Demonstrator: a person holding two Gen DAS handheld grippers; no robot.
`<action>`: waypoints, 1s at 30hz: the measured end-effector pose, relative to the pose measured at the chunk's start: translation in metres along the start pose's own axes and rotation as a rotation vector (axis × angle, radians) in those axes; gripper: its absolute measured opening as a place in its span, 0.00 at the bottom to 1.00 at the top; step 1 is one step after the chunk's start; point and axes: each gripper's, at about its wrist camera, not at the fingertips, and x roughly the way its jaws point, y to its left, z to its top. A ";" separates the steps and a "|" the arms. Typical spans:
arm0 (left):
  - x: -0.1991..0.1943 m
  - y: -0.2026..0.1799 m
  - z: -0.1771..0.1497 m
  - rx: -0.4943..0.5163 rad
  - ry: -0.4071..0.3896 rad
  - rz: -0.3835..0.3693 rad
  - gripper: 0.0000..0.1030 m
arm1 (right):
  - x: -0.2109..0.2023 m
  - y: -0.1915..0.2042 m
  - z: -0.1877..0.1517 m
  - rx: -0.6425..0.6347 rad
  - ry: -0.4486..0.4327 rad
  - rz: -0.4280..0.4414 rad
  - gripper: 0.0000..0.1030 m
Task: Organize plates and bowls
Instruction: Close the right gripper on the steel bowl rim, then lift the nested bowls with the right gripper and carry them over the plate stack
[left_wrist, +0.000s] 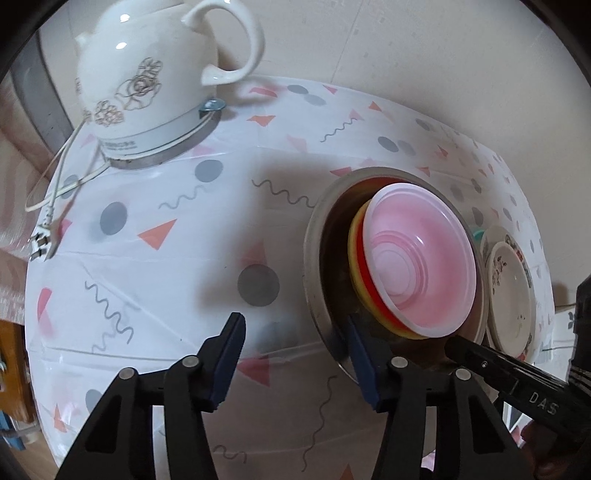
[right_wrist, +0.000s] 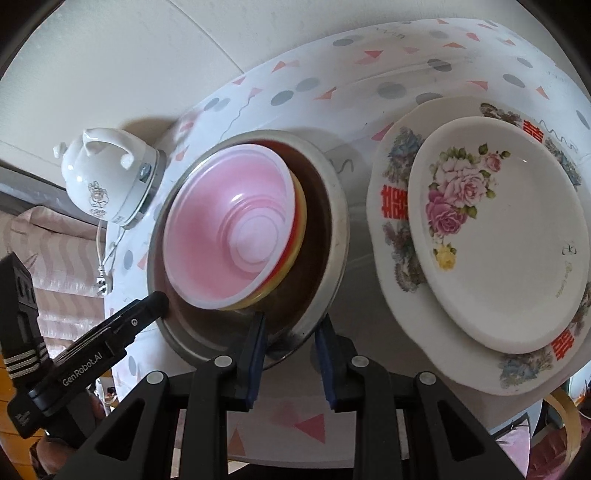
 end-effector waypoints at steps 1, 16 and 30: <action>0.001 -0.001 0.001 0.006 0.003 -0.006 0.48 | 0.001 0.001 0.001 0.001 -0.001 -0.006 0.26; 0.019 -0.005 0.014 0.091 0.052 -0.053 0.33 | 0.023 0.002 0.007 0.015 0.024 -0.046 0.25; 0.028 -0.013 0.009 0.108 0.032 -0.093 0.19 | 0.036 0.004 0.011 0.010 0.020 -0.012 0.22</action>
